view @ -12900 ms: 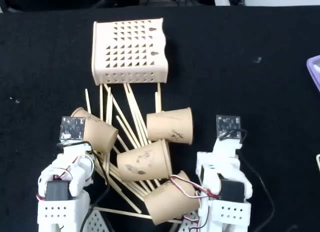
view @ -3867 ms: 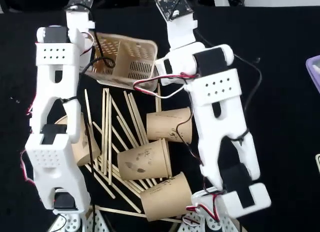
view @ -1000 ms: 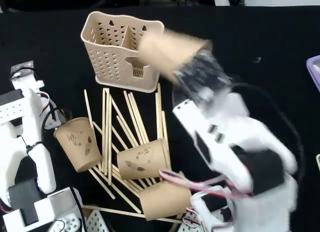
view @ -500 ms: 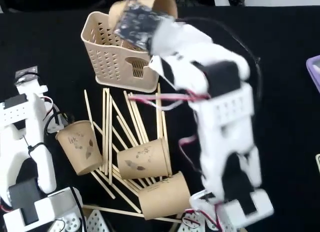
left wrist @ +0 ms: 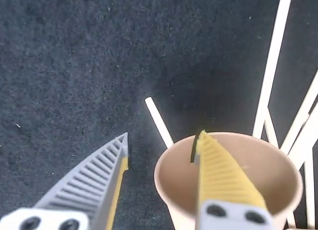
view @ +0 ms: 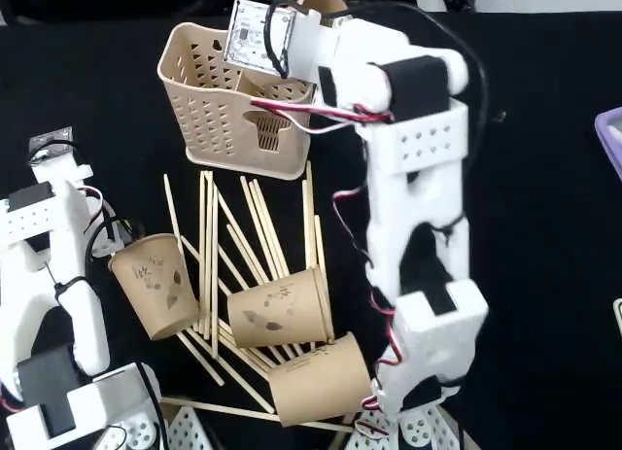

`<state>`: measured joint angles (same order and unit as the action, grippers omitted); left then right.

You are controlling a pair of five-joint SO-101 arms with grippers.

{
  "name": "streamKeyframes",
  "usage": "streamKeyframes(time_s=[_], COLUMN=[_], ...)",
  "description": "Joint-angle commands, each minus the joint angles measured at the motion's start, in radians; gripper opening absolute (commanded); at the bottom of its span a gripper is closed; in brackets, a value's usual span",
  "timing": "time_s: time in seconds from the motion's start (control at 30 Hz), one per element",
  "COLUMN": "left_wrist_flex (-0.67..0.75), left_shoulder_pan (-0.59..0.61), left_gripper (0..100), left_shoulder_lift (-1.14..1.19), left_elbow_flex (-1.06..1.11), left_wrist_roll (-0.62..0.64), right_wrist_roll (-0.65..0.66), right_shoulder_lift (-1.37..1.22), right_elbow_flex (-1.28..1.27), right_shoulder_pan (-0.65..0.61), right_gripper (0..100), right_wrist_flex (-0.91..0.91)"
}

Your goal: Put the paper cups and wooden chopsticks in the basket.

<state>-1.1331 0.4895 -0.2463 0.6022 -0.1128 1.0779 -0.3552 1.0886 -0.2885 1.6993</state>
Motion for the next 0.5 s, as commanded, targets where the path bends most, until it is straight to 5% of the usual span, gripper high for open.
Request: streamKeyframes(time_s=[0.0, 0.2, 0.47], left_wrist_flex=[0.006, 0.006, 0.006], left_shoulder_pan=[-0.010, -0.010, -0.008], left_gripper=[22, 22, 22], left_shoulder_lift=[-0.038, -0.038, -0.038], left_elbow_flex=[-0.004, -0.004, -0.002], left_wrist_roll=[0.008, 0.008, 0.008], right_wrist_roll=[0.012, -0.012, -0.287], right_shoulder_lift=[-0.021, -0.031, -0.067], right_elbow_flex=[0.070, 0.097, 0.097], right_shoulder_pan=[0.018, 0.018, 0.015], right_gripper=[1.4, 9.3, 19.1], right_wrist_flex=[0.005, 0.003, -0.172])
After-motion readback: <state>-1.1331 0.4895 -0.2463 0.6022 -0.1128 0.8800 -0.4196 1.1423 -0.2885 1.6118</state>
